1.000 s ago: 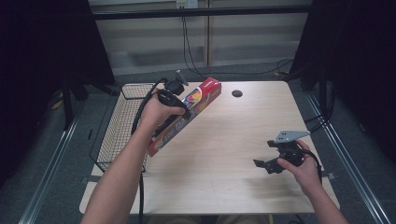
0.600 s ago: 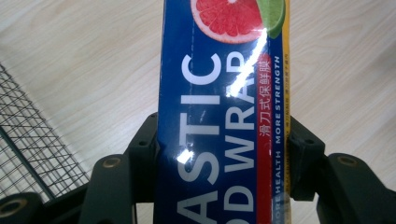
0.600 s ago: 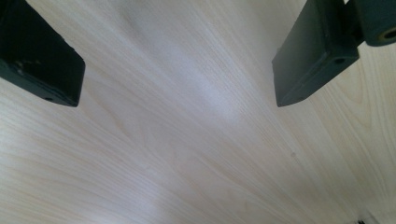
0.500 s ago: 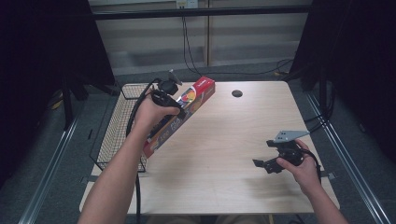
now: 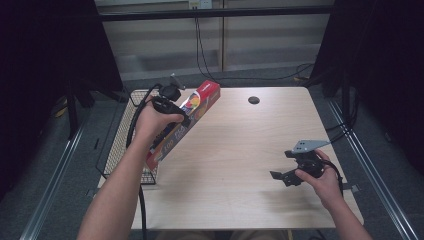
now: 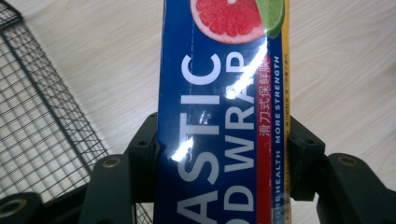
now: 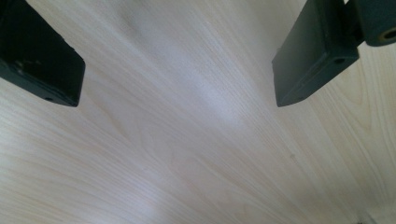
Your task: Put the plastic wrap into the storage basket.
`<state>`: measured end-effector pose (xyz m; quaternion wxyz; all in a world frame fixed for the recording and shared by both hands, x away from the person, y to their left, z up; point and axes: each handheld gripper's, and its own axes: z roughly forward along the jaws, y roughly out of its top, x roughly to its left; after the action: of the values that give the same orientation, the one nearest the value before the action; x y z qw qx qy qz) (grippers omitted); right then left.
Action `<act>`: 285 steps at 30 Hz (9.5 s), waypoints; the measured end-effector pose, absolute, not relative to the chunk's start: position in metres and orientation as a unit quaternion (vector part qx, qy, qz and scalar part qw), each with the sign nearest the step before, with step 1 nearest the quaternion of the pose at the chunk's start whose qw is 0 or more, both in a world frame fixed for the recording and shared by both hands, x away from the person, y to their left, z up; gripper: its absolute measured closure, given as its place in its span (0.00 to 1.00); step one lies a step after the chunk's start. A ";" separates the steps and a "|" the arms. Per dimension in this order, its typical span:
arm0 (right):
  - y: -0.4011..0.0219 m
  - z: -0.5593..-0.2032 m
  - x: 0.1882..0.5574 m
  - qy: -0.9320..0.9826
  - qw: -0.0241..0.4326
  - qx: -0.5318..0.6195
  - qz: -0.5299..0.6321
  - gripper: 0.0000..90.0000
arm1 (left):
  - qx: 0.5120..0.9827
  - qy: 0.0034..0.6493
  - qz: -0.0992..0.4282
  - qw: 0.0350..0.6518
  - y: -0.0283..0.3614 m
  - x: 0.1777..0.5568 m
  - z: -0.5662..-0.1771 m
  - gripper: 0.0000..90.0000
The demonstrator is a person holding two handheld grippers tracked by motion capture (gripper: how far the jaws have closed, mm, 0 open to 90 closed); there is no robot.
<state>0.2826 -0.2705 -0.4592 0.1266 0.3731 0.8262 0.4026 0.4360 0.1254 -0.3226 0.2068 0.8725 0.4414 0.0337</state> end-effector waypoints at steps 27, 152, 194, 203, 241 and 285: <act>-0.268 -0.460 0.283 0.830 0.124 0.370 0.399 0.02 | 0.847 0.490 0.050 0.201 0.169 0.433 -0.319 0.48; -0.258 -0.460 0.284 0.834 0.117 0.355 0.406 0.02 | 0.708 0.680 0.072 0.177 0.241 0.416 -0.361 0.47; -0.257 -0.460 0.284 0.836 0.115 0.350 0.405 0.02 | 0.694 0.699 0.070 0.156 0.236 0.419 -0.383 0.47; -0.257 -0.460 0.284 0.837 0.116 0.351 0.404 0.02 | 0.696 0.699 0.069 0.148 0.236 0.420 -0.389 0.47; -0.258 -0.460 0.282 0.839 0.119 0.349 0.399 0.02 | 0.716 0.683 0.052 0.130 0.230 0.423 -0.397 0.42; -0.255 -0.460 0.282 0.843 0.116 0.343 0.397 0.02 | 0.762 0.598 0.079 0.236 0.201 0.414 -0.323 0.19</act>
<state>0.2825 -0.2547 -0.4604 0.1162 0.3432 0.8434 0.3968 0.4143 0.2012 -0.3231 0.2356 0.7624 0.5975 0.0789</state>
